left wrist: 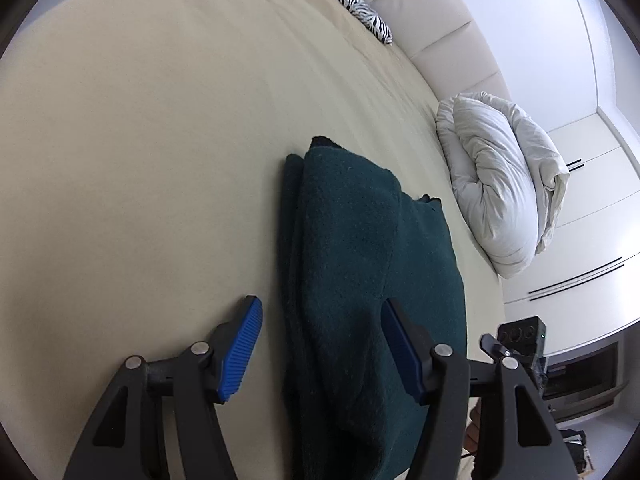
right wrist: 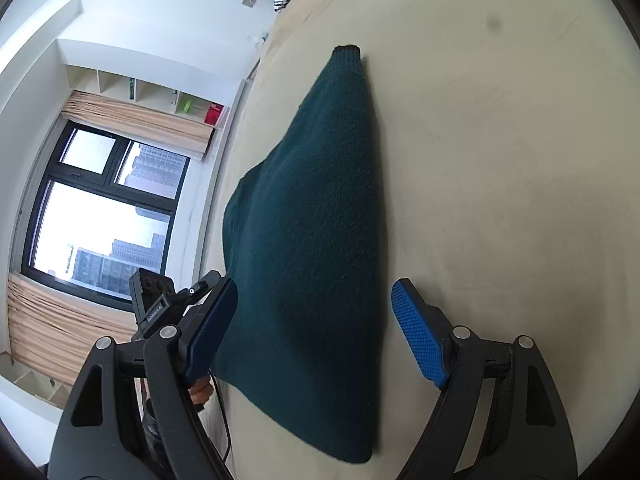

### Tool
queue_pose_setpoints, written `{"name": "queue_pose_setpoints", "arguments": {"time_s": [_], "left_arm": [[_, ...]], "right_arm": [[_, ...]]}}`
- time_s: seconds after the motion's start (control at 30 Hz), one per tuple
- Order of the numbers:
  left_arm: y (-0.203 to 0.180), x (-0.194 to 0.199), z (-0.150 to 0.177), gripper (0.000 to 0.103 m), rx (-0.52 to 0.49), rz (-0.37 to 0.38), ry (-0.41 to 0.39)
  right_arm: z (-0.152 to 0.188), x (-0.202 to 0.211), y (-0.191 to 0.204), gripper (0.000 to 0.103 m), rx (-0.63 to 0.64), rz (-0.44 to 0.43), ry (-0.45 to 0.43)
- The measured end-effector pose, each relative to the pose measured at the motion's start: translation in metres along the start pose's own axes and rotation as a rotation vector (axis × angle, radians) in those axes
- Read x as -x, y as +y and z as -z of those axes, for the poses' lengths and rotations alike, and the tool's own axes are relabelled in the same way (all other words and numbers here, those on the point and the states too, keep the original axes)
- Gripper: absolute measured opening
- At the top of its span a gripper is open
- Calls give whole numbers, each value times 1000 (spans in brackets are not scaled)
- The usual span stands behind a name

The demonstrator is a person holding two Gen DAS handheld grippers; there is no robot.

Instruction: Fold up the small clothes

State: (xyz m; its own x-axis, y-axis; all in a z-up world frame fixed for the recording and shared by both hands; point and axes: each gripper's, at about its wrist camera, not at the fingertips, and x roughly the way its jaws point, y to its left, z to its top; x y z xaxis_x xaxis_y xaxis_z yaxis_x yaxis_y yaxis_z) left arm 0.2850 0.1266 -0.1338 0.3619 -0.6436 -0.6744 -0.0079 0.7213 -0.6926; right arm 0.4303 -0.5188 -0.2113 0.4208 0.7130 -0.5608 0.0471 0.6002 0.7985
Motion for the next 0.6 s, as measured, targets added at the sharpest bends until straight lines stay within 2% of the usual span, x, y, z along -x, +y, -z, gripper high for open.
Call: {"name": "queue_pose_setpoints", "arguments": {"time_s": [0.17, 0.23, 0.33, 0.5, 0.6], "left_arm": [[5, -15, -12, 63, 43, 71, 58], [2, -21, -16, 62, 42, 63, 67], [-3, -28, -16, 50, 28, 41, 74], [-6, -30, -12, 27, 20, 28, 74], [-13, -18, -5, 23, 10, 22, 56]], "right_arm": [[-13, -19, -3, 76, -33, -42, 6], [-15, -29, 3, 76, -13, -16, 28], [-16, -45, 11, 68, 29, 50, 69], [-11, -45, 16, 53, 31, 86, 62], [-3, -39, 26, 45, 59, 110, 31]]}}
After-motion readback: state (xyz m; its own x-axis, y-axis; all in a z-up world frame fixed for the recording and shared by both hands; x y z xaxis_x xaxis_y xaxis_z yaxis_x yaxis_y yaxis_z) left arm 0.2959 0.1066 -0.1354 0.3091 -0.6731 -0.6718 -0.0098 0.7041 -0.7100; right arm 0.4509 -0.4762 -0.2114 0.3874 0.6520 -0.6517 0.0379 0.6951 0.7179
